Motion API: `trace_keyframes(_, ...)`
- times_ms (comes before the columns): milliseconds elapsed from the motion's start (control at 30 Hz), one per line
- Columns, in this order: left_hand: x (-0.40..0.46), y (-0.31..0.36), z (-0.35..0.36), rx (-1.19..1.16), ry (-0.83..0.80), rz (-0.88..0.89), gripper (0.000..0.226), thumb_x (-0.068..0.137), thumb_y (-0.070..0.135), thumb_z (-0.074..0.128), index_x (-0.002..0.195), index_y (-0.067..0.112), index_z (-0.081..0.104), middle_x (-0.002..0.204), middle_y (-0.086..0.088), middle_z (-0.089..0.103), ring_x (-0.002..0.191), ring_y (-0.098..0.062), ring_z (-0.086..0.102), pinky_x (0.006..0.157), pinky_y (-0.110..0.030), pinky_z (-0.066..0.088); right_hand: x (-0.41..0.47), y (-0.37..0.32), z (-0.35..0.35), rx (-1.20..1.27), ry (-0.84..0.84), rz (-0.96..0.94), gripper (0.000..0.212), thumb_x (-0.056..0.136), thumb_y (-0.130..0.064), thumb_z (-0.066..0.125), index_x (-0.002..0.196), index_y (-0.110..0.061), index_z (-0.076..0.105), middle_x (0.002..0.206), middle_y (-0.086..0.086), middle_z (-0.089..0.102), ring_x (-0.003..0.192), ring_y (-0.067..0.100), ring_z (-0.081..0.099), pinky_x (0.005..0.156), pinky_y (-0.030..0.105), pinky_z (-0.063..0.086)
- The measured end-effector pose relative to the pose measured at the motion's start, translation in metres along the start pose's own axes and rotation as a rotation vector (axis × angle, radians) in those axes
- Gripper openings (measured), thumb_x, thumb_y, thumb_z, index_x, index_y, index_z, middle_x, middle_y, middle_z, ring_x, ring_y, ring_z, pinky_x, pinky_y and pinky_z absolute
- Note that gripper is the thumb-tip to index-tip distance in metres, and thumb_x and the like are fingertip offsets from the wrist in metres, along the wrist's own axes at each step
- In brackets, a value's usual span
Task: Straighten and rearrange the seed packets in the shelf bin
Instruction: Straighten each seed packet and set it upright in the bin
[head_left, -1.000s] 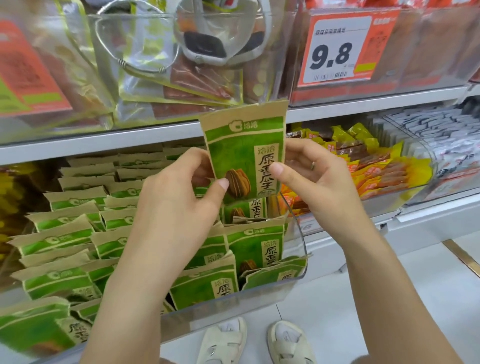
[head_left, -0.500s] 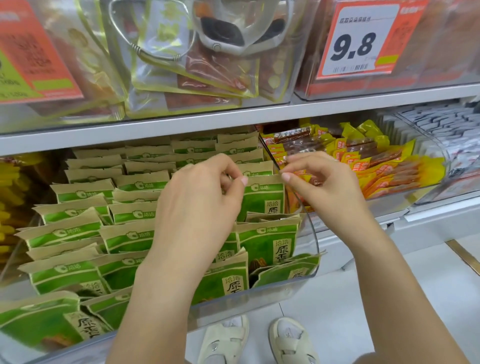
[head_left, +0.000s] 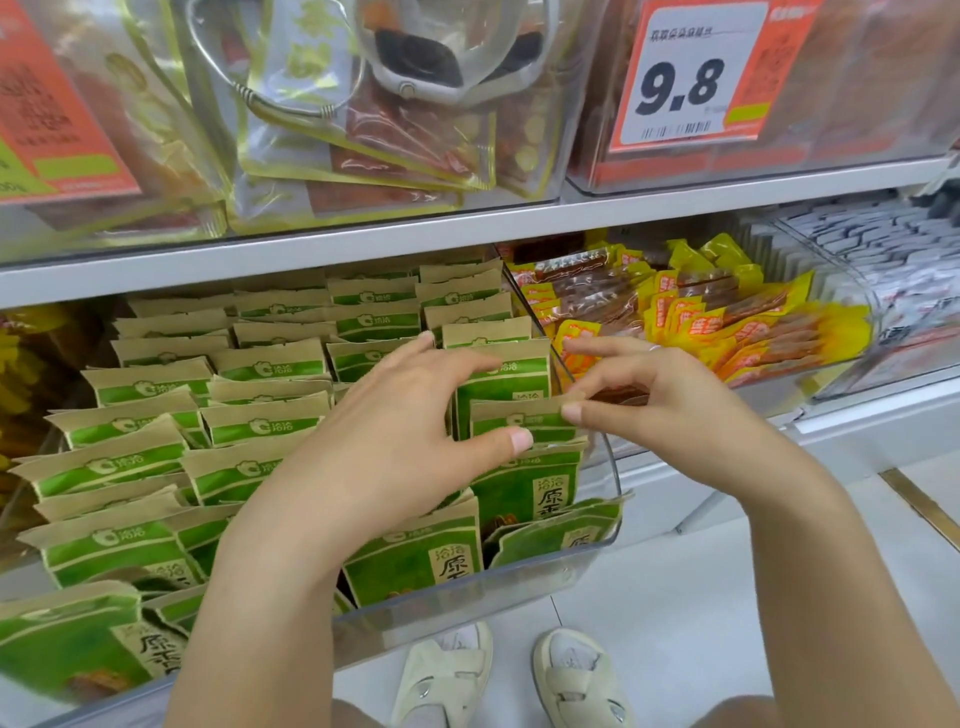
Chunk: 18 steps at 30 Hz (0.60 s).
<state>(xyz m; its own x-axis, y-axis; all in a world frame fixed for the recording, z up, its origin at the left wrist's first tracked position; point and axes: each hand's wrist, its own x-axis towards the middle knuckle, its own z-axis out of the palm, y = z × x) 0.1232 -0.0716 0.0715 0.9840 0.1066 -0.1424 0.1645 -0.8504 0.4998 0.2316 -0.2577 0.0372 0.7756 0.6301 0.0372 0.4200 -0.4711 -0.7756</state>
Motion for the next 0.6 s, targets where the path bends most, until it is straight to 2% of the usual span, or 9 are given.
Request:
trace_keyframes(100, 0.001, -0.003, 0.001, 0.021, -0.01, -0.018, 0.09, 0.075, 0.069, 0.057, 0.151, 0.046, 0.013, 0.161, 0.022, 0.01, 0.148, -0.001, -0.009, 0.122, -0.036, 0.006, 0.001, -0.003, 0.001, 0.086, 0.135, -0.065, 0.009, 0.084, -0.015, 0.071, 0.079, -0.023, 0.073, 0.121, -0.014, 0.06, 0.116, 0.0, 0.054, 0.099, 0.038, 0.046)
trace_keyframes(167, 0.003, -0.004, 0.004, 0.073, -0.022, -0.028, 0.106, 0.07, 0.074, 0.058, 0.153, 0.044, 0.0, 0.162, 0.02, -0.002, 0.148, -0.005, -0.014, 0.123, -0.037, -0.001, -0.001, -0.007, -0.001, 0.225, 0.22, -0.123, 0.012, 0.087, -0.008, 0.066, 0.081, -0.017, 0.07, 0.112, -0.011, 0.065, 0.105, 0.0, 0.061, 0.088, 0.029, 0.051)
trace_keyframes(267, 0.004, -0.004, 0.009, 0.164, -0.038, -0.023, 0.119, 0.063, 0.083, 0.053, 0.151, 0.041, -0.016, 0.162, 0.016, -0.017, 0.147, -0.008, -0.021, 0.122, -0.037, -0.01, -0.006, -0.013, -0.007, 0.4, 0.382, -0.244, 0.017, 0.092, -0.002, 0.057, 0.085, -0.016, 0.062, 0.078, -0.016, 0.069, 0.075, -0.003, 0.064, 0.07, 0.016, 0.051)
trace_keyframes(367, 0.004, -0.004, 0.01, 0.153, -0.02, -0.025, 0.122, 0.06, 0.085, 0.049, 0.15, 0.041, -0.021, 0.16, 0.015, -0.022, 0.147, -0.008, -0.023, 0.121, -0.037, -0.011, -0.011, -0.015, -0.013, 0.528, 0.612, -0.324, 0.016, 0.094, -0.004, 0.054, 0.088, -0.019, 0.059, 0.071, -0.017, 0.069, 0.071, 0.002, 0.065, 0.069, 0.021, 0.055)
trace_keyframes(433, 0.004, -0.003, 0.009, 0.122, 0.02, -0.023, 0.122, 0.056, 0.087, 0.042, 0.15, 0.04, -0.019, 0.161, 0.015, -0.019, 0.148, -0.007, -0.019, 0.121, -0.035, -0.011, -0.013, -0.013, -0.019, 0.615, 0.769, -0.319, 0.014, 0.096, -0.008, 0.054, 0.09, -0.019, 0.058, 0.072, -0.015, 0.069, 0.073, 0.005, 0.066, 0.069, 0.023, 0.054)
trace_keyframes(500, 0.003, 0.0, 0.007, 0.049, 0.142, -0.018, 0.113, 0.062, 0.082, 0.042, 0.154, 0.039, -0.009, 0.163, 0.015, -0.004, 0.15, -0.006, -0.006, 0.119, -0.031, -0.004, -0.016, -0.009, -0.026, 0.718, 0.889, -0.281, 0.01, 0.096, -0.011, 0.054, 0.09, -0.019, 0.058, 0.071, -0.013, 0.069, 0.071, 0.006, 0.065, 0.066, 0.023, 0.053)
trace_keyframes(600, 0.001, 0.005, 0.007, -0.111, 0.398, 0.062, 0.077, 0.086, 0.066, 0.049, 0.152, 0.038, 0.023, 0.156, 0.017, 0.029, 0.143, -0.008, 0.029, 0.115, -0.029, 0.019, -0.022, -0.002, -0.036, 0.811, 0.991, -0.195, 0.01, 0.095, -0.015, 0.056, 0.086, -0.02, 0.059, 0.068, -0.01, 0.063, 0.061, 0.004, 0.058, 0.057, 0.021, 0.047)
